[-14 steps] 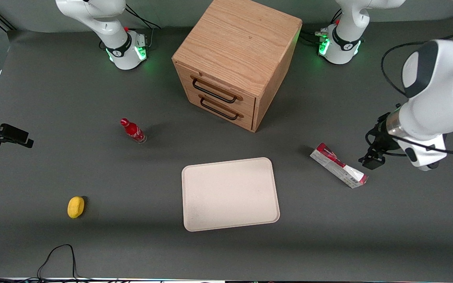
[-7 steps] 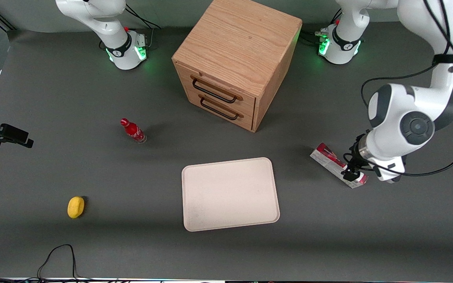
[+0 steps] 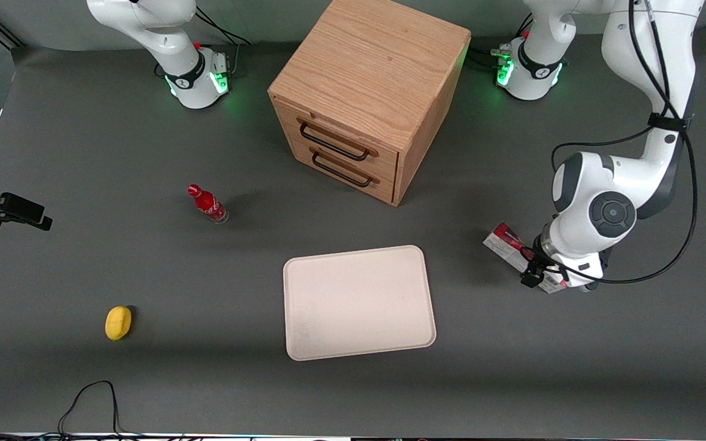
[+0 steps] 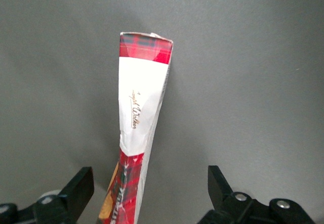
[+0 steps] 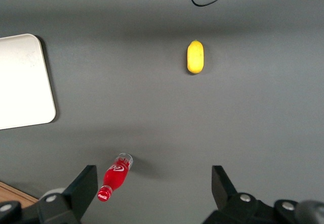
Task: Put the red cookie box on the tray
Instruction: 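Close the left gripper on the cookie box's end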
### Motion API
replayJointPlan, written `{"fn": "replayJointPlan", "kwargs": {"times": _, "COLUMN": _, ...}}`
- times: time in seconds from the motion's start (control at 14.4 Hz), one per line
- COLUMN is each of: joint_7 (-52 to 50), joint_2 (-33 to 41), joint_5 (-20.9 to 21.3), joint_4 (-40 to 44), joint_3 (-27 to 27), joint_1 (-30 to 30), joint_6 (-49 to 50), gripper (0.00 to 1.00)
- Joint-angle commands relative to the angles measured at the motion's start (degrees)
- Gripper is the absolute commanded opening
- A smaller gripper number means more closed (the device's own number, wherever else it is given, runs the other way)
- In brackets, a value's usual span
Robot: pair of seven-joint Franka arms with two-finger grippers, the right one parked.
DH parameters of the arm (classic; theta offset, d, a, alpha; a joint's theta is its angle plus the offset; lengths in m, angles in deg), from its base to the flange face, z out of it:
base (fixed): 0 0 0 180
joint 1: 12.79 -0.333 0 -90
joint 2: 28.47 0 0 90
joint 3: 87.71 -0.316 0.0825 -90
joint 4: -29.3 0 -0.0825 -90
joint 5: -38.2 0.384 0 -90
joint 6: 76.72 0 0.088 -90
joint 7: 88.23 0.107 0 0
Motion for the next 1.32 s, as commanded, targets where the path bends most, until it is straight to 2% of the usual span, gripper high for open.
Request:
{"fn": "replayJointPlan", "kwargs": {"times": 0.0, "joint_7": 0.7, "joint_2": -0.7, "joint_5": 1.6, "joint_4": -0.8, "joint_3": -0.2, "joint_1": 0.3, "joint_6": -1.2, "gripper": 1.0}}
{"fn": "replayJointPlan", "kwargs": {"times": 0.14, "joint_7": 0.9, "joint_2": -1.6, "joint_5": 3.2, "joint_4": -0.9, "joint_3": -0.2, "joint_1": 0.4, "joint_6": -1.8, "gripper": 1.0}}
{"fn": "replayJointPlan", "kwargs": {"times": 0.42, "joint_7": 1.8, "joint_2": -2.1, "joint_5": 3.5, "joint_4": -1.9, "joint_3": -0.2, "joint_1": 0.0, "joint_6": -4.1, "gripper": 1.0}}
{"fn": "replayJointPlan", "kwargs": {"times": 0.49, "joint_7": 3.7, "joint_2": -2.0, "joint_5": 3.4, "joint_4": -1.9, "joint_3": -0.2, "joint_1": -0.2, "joint_6": -3.7, "gripper": 0.93}}
{"fn": "replayJointPlan", "kwargs": {"times": 0.69, "joint_7": 5.6, "joint_2": -1.7, "joint_5": 3.4, "joint_4": -1.9, "joint_3": -0.2, "joint_1": -0.4, "joint_6": -2.4, "gripper": 0.36}}
{"fn": "replayJointPlan", "kwargs": {"times": 0.83, "joint_7": 5.9, "joint_2": -1.5, "joint_5": 3.3, "joint_4": -1.8, "joint_3": -0.2, "joint_1": -0.5, "joint_6": -2.0, "gripper": 0.01}}
{"fn": "replayJointPlan", "kwargs": {"times": 1.25, "joint_7": 5.9, "joint_2": -1.1, "joint_5": 3.1, "joint_4": -1.5, "joint_3": -0.2, "joint_1": -0.5, "joint_6": -1.0, "gripper": 0.0}}
